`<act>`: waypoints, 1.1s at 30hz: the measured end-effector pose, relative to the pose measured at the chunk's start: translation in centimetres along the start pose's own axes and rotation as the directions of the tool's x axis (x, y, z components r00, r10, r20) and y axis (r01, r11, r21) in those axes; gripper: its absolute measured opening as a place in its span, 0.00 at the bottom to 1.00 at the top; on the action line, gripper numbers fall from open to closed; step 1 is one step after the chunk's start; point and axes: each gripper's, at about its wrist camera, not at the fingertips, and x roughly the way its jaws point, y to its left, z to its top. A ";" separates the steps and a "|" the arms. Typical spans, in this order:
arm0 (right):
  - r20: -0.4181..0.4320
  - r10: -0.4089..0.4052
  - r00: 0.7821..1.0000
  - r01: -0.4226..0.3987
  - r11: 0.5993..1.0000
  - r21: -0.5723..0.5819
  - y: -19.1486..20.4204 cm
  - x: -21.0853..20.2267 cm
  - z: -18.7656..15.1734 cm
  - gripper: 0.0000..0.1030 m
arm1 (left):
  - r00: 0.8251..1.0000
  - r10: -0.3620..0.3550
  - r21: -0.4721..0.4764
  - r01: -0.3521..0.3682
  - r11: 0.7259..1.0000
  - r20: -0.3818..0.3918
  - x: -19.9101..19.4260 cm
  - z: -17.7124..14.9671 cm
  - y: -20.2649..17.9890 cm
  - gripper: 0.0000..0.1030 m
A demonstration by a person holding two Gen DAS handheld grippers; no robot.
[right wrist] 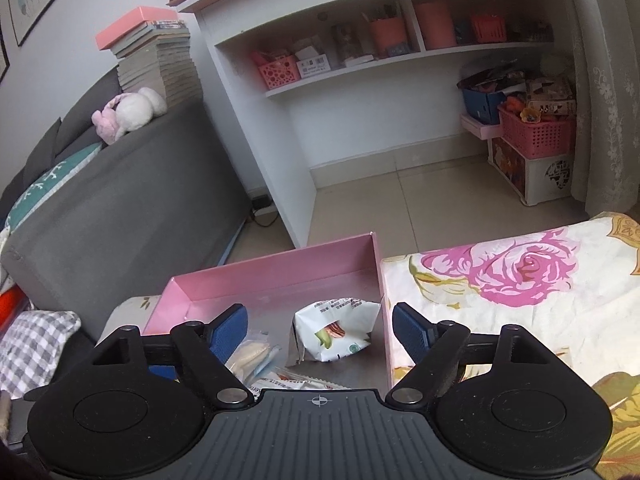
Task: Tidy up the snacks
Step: 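Carry both snacks into the pink box and open both grippers, then withdraw both grippers from the box toward the remaining snacks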
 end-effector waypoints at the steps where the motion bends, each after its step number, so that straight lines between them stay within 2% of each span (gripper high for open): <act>1: 0.000 -0.001 1.000 0.001 1.000 -0.012 0.2 -0.4 0.0 0.84 | 1.000 0.004 0.000 -0.004 1.000 -0.008 -0.2 0.0 0.0 0.72; 8: -0.003 -0.023 1.000 0.022 0.997 -0.079 1.9 -3.4 -0.2 0.90 | 0.999 0.032 0.023 -0.031 0.999 -0.028 -2.4 0.0 0.1 0.85; 17: -0.033 -0.044 0.998 0.041 0.996 -0.078 2.5 -7.1 -2.0 0.95 | 0.996 0.071 0.041 -0.069 0.997 -0.056 -6.4 -0.7 0.9 0.98; 21: -0.052 -0.065 0.997 0.060 0.994 -0.093 2.8 -8.3 -3.4 0.95 | 0.994 0.091 0.046 -0.088 0.995 -0.062 -7.9 -1.5 1.3 1.00; 28: -0.094 -0.086 0.992 0.077 0.992 -0.101 2.4 -9.3 -6.0 0.95 | 0.991 0.099 -0.006 -0.100 0.995 -0.093 -9.5 -3.9 3.2 1.00; 31: -0.077 -0.076 0.994 0.066 0.990 -0.127 2.1 -9.6 -7.3 0.95 | 0.994 0.073 0.002 -0.073 0.997 -0.081 -9.7 -5.1 3.8 1.00; 33: -0.069 -0.074 0.995 0.063 0.986 -0.154 1.7 -9.8 -8.3 0.95 | 0.993 0.086 0.013 -0.085 0.996 -0.081 -9.6 -6.1 4.1 1.00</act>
